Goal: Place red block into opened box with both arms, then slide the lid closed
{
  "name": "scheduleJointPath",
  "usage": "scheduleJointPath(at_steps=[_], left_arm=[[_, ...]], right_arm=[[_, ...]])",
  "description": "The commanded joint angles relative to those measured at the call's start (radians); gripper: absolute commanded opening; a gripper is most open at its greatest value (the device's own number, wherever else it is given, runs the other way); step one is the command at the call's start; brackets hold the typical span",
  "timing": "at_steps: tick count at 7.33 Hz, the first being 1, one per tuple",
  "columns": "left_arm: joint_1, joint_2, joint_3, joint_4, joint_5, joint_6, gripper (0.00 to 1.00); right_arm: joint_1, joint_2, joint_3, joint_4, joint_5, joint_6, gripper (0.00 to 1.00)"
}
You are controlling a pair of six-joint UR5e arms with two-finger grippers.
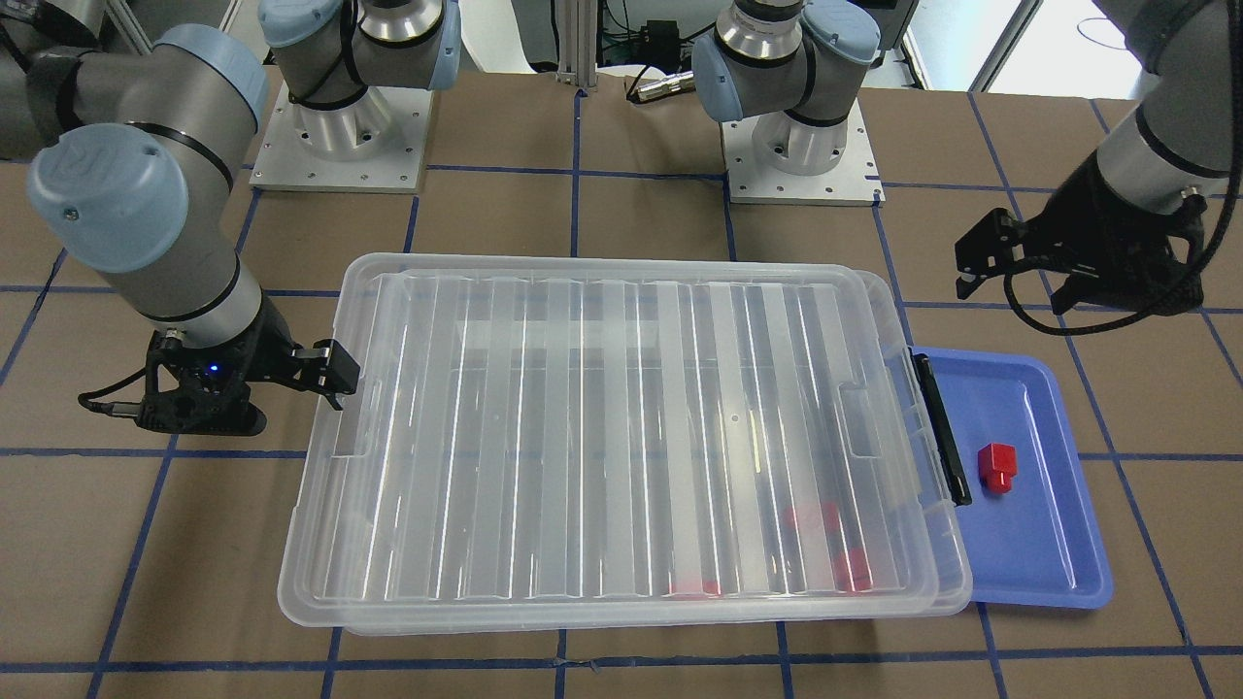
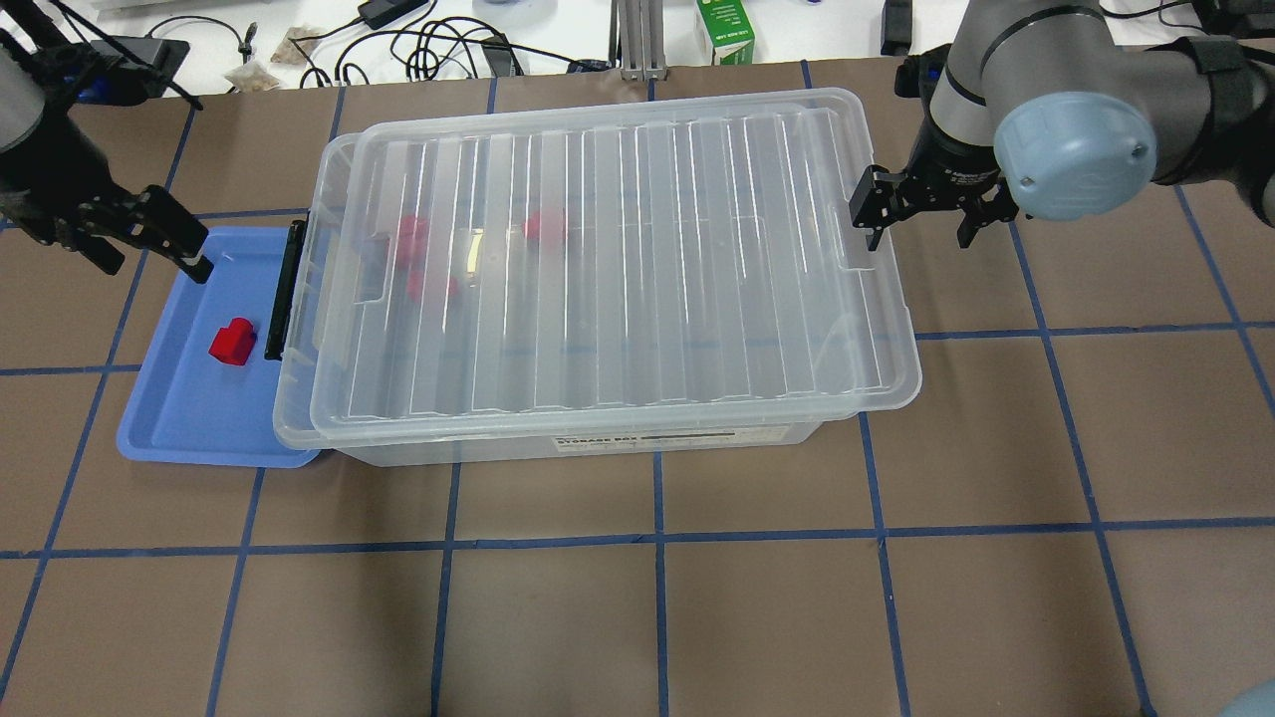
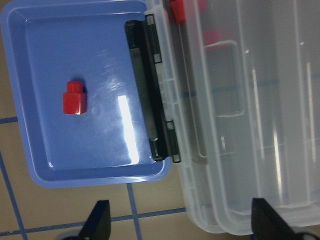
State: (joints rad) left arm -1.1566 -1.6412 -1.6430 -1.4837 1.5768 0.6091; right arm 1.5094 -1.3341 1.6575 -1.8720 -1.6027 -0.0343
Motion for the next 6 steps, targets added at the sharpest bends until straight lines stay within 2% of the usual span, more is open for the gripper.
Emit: scheduleJointPath(at_steps=[1, 3, 6], left_arm=[[0.139, -0.052, -0.134, 0.225, -0.004, 0.183, 1.00], [0.167, -0.141, -0.185, 0.395, -0.003, 0.234, 1.00], [0.166, -0.303, -0.185, 0.584, -0.020, 0.238, 1.00]], right_arm=[[-0.021, 0.001, -0.001, 0.001, -0.039, -0.033, 1.00], [-0.037, 0.001, -0.002, 0.000, -0.055, -0.036, 1.00], [-0.063, 0.001, -0.005, -0.001, -0.062, -0.072, 1.00]])
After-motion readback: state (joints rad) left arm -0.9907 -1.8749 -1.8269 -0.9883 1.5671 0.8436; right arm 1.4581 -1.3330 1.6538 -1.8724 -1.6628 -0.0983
